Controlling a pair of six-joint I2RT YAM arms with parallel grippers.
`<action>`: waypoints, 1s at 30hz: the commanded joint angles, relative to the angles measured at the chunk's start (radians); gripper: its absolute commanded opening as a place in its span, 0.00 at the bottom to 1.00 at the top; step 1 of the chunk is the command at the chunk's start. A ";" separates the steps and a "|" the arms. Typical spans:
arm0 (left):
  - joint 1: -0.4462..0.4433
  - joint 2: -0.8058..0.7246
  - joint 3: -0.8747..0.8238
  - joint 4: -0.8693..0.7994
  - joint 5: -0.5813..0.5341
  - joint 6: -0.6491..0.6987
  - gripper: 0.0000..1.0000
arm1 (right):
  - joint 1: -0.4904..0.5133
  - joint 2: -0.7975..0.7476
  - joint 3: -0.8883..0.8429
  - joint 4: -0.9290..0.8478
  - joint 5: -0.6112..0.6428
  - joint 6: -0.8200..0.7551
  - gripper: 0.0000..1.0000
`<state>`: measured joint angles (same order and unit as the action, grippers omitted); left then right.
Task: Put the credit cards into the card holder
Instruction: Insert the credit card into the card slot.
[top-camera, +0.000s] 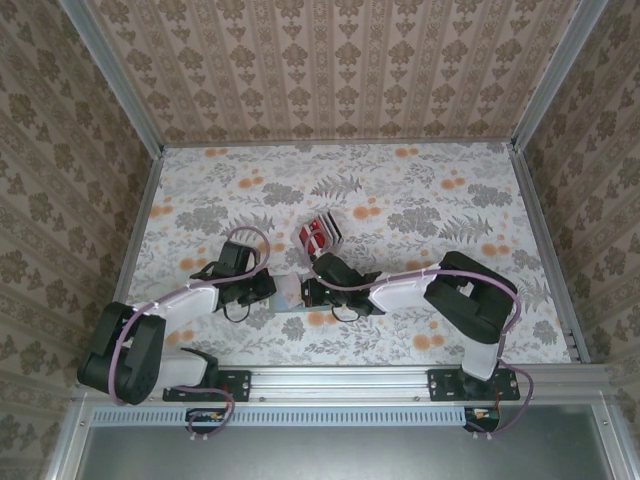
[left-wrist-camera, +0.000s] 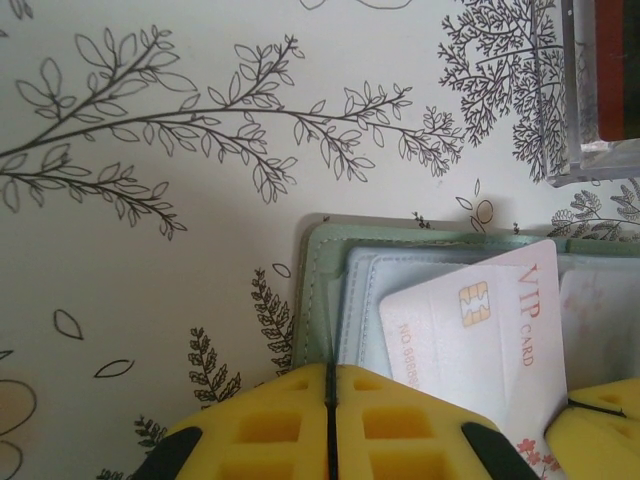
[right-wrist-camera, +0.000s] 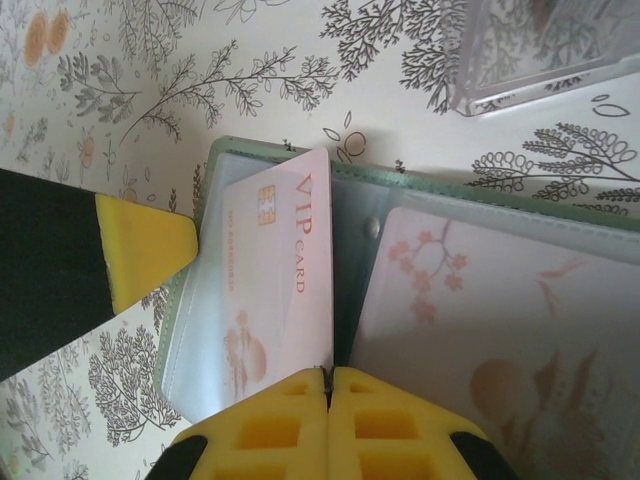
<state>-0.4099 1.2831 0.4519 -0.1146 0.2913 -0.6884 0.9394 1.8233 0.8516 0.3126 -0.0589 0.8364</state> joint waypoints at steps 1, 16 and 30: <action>0.004 0.000 -0.036 -0.060 -0.018 -0.022 0.07 | -0.014 -0.027 -0.045 0.012 -0.012 0.035 0.00; 0.001 -0.019 -0.099 -0.009 -0.012 -0.066 0.00 | 0.037 0.025 -0.085 0.132 0.092 0.154 0.00; -0.015 -0.029 -0.148 0.046 -0.010 -0.096 0.00 | 0.138 0.070 0.045 -0.035 0.159 0.113 0.00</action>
<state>-0.4110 1.2289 0.3527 0.0254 0.2909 -0.7673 1.0554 1.8553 0.8513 0.3828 0.0956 0.9752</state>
